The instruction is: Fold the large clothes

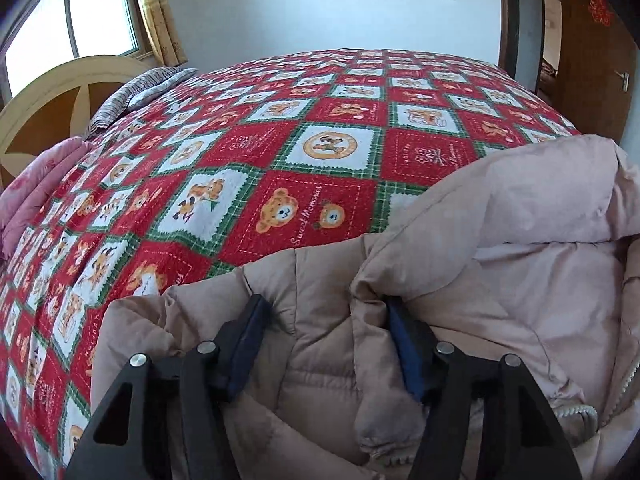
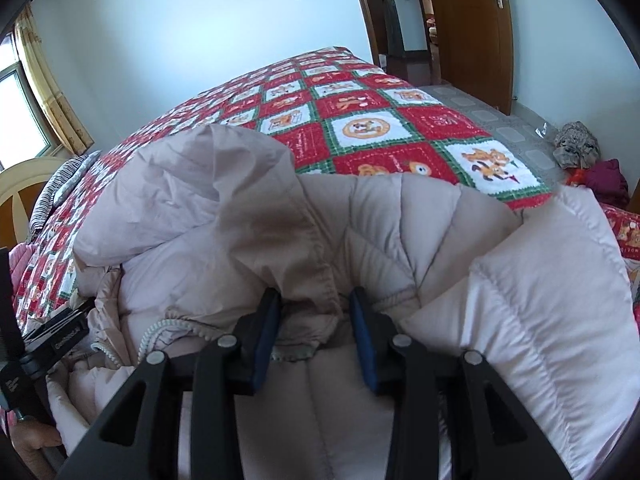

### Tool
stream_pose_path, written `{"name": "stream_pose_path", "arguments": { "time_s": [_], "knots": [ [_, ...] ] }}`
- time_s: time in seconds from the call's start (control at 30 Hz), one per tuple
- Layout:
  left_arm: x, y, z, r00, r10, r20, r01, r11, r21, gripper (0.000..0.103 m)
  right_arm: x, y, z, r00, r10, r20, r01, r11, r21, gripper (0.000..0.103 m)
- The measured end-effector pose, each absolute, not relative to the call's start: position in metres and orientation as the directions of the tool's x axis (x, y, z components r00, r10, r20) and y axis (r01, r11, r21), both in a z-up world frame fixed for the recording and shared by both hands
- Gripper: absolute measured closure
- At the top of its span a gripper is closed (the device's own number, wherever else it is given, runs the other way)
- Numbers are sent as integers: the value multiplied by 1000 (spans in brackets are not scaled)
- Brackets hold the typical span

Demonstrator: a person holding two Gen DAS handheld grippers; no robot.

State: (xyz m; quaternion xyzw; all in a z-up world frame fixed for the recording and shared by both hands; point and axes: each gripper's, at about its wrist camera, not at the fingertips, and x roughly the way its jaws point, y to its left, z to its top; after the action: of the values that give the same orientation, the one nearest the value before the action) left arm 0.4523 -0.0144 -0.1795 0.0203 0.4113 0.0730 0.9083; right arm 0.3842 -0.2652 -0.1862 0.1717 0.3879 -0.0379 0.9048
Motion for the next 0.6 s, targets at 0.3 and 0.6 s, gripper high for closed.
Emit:
{"name": "stream_pose_path", "arguments": {
  "time_s": [0.3,0.6],
  "knots": [
    [451,-8,-177,664,123,-737,-122,991,56,38,373,-279,-122,757,-9,-653,258,923,286,65],
    [450,-6,-178,669,108,-735,-120,992,37,38,482,-265,-128,671,149,-726,244,880,406,33]
  ]
}}
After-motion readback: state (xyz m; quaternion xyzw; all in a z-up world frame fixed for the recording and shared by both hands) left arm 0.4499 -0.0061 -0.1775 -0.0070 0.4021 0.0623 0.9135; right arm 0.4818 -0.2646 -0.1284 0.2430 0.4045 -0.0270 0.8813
